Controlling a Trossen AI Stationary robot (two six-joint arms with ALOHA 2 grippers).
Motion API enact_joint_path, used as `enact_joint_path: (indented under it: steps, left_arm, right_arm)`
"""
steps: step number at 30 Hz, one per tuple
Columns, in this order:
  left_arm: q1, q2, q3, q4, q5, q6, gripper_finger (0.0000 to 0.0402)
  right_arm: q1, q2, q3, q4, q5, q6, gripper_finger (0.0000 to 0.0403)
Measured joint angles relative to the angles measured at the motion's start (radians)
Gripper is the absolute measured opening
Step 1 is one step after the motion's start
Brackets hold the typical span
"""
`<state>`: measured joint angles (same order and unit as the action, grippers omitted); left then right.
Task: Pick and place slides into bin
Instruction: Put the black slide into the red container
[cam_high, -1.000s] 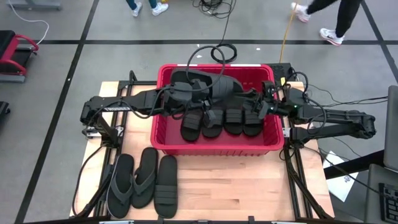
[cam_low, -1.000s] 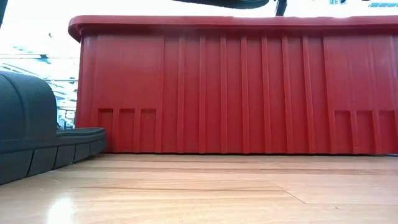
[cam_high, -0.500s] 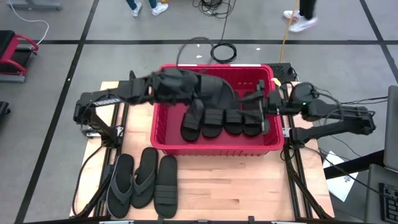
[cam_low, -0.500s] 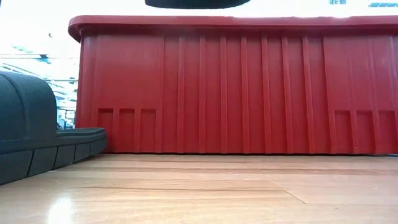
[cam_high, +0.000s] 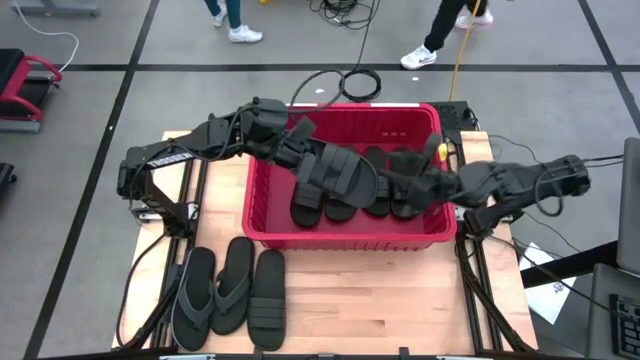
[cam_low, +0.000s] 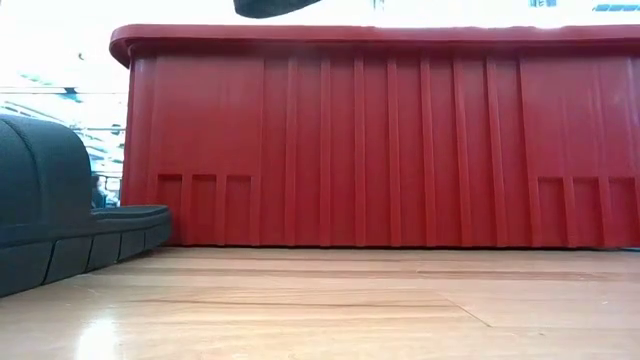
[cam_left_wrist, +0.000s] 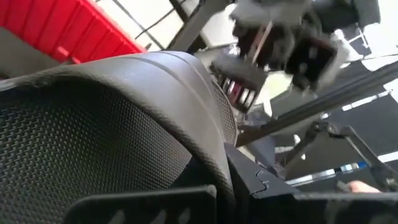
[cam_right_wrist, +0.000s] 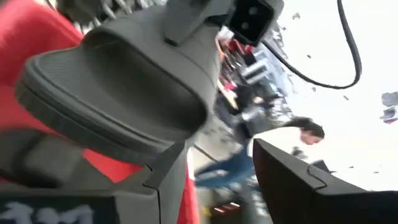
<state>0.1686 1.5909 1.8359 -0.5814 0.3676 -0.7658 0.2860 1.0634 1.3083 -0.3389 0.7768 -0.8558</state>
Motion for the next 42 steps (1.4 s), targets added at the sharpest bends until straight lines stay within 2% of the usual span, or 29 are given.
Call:
enact_joint_path:
  steps: [5,15,21,27,30,38,42]
  left_arm:
    - [-0.007,0.022,0.000,0.006,-0.002,-0.009,0.0000]
    - [-0.030,0.061,0.000,0.051,-0.002,-0.011,0.0001]
    - [-0.037,0.061,0.000,0.066,-0.007,-0.012,0.0001]
    - [-0.055,0.060,-0.002,0.109,-0.002,-0.019,0.0001]
    - [-0.066,0.061,-0.002,0.110,0.002,-0.022,0.0001]
    - [-0.094,0.060,-0.002,0.092,0.003,-0.023,0.0001]
    - [-0.105,0.057,-0.002,0.085,0.004,-0.022,0.0001]
  right_arm:
    - [0.039,0.072,0.000,0.069,0.085,-0.095,0.0177]
    - [0.048,0.125,0.000,0.111,0.088,-0.151,0.0177]
    - [0.047,0.126,0.000,0.110,0.137,-0.152,0.0177]
    - [0.042,0.125,0.000,0.068,0.135,-0.156,0.0177]
    - [0.042,0.124,0.001,0.048,0.061,-0.180,0.0177]
    - [0.032,0.152,0.001,0.092,0.058,-0.185,0.0177]
    - [0.033,0.184,0.000,0.177,0.060,-0.238,0.0177]
